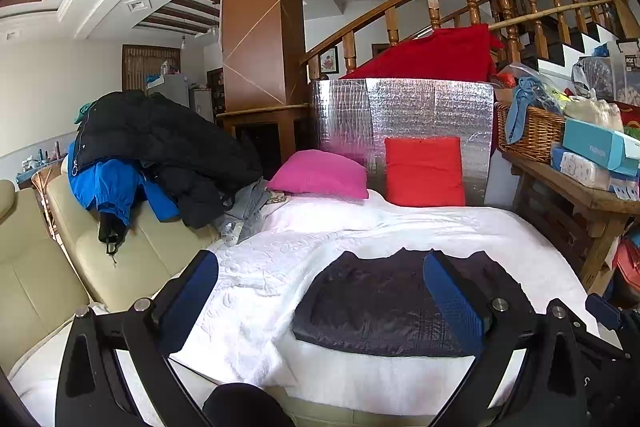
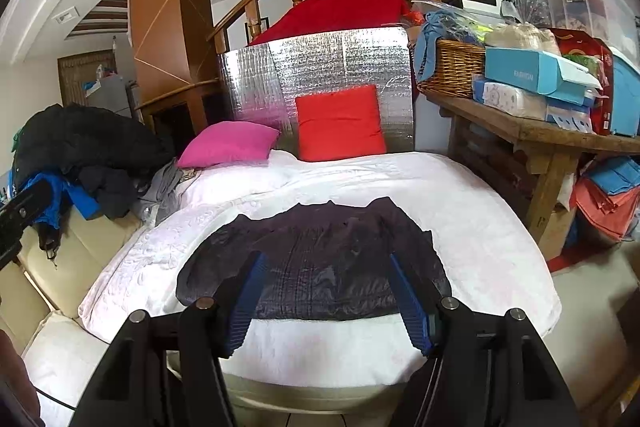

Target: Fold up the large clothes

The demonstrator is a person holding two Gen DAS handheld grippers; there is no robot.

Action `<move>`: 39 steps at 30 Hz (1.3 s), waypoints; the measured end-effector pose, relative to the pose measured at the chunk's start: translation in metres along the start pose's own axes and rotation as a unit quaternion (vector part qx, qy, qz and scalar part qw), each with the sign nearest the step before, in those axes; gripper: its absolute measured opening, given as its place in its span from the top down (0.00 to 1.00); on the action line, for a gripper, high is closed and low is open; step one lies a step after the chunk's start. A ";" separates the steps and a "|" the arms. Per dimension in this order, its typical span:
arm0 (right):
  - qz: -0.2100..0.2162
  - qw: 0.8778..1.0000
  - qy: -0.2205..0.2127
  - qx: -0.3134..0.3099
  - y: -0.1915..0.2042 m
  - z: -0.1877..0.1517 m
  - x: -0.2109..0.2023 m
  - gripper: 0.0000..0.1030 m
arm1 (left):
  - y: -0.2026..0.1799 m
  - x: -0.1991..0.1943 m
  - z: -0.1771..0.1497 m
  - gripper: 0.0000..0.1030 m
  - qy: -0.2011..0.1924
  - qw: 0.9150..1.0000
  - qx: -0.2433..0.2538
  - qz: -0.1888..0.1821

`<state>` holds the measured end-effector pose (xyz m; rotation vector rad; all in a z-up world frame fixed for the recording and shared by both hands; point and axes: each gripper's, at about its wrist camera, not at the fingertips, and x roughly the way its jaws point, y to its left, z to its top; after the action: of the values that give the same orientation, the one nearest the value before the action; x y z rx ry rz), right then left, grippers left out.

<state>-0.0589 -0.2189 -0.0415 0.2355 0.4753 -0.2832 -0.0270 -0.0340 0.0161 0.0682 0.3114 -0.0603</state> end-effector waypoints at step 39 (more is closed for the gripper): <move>0.006 1.000 0.007 0.008 0.000 -0.002 0.006 0.35 | -0.001 -0.001 -0.001 0.01 0.004 1.000 0.001 0.002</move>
<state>-0.0547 -0.2198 -0.0467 0.2566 0.4856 -0.2743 -0.0282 -0.0349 0.0156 0.0721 0.3196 -0.0559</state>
